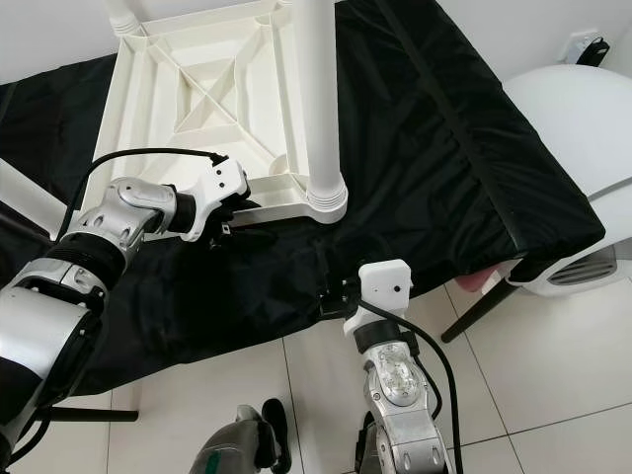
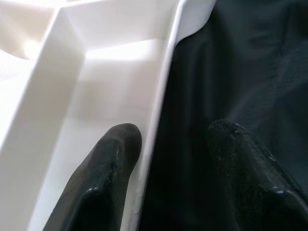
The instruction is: Building children table
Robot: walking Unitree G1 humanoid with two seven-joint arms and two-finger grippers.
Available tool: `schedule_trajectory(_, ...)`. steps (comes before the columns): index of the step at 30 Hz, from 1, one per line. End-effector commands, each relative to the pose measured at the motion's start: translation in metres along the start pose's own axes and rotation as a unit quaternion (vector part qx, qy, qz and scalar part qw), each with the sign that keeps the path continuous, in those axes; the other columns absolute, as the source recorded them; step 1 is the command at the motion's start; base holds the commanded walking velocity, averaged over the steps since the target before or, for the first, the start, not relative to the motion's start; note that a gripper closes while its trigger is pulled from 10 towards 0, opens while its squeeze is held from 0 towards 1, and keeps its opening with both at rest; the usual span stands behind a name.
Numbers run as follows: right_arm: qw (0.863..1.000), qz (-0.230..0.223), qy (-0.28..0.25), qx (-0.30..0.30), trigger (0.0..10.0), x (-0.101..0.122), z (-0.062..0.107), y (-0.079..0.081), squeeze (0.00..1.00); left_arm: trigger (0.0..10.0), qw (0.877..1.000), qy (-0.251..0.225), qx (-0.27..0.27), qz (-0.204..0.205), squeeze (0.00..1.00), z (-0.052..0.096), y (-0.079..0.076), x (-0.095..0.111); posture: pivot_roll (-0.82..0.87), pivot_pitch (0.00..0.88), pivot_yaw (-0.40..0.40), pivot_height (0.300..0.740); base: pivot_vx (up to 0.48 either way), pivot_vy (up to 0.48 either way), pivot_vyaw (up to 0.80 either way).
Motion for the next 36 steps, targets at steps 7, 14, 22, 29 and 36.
schedule_trajectory(7, 1.000, 0.003, 0.002, 0.007, 10.0, -0.002, 0.000, 0.006, 0.00, 10.0, 0.999, -0.030, 0.015, 0.039, 0.00, 0.016, 0.013, 0.013, -0.07, 0.232, 0.167, 0.740, 0.000, 0.000, 0.00)
schedule_trajectory(14, 1.000, 0.001, 0.000, 0.001, 10.0, -0.001, -0.003, 0.002, 0.00, 10.0, 0.999, -0.023, 0.022, 0.033, 0.00, 0.018, 0.016, 0.015, -0.06, 0.255, 0.161, 0.740, 0.000, 0.000, 0.00)
schedule_trajectory(22, 1.000, 0.003, 0.003, 0.003, 10.0, -0.001, -0.003, 0.001, 0.00, 10.0, 0.999, -0.010, 0.007, 0.037, 0.00, 0.015, 0.010, 0.005, -0.06, 0.274, 0.154, 0.740, 0.000, 0.000, 0.00)
schedule_trajectory(29, 1.000, 0.004, 0.007, 0.003, 10.0, -0.002, -0.002, 0.001, 0.00, 10.0, 0.999, 0.006, -0.020, 0.043, 0.00, 0.014, 0.002, -0.009, -0.06, 0.275, 0.152, 0.740, 0.000, 0.000, 0.00)
schedule_trajectory(36, 1.000, 0.002, 0.009, 0.003, 10.0, -0.003, -0.002, 0.002, 0.00, 10.0, 0.999, 0.015, 0.006, 0.041, 0.00, 0.013, 0.006, -0.012, -0.06, 0.274, 0.153, 0.740, 0.000, 0.000, 0.00)
Point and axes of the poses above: a point about 5 cm out from each wrist's last joint towards the gripper, its own z axis pointing back from the gripper into the wrist, its own x axis along the axis of the wrist's last joint, y = z × x, the point moved 5 cm from there along -z, pointing out of the wrist towards the gripper, and after that the axes turned 7 degrees about z, right-handed, at the moved point
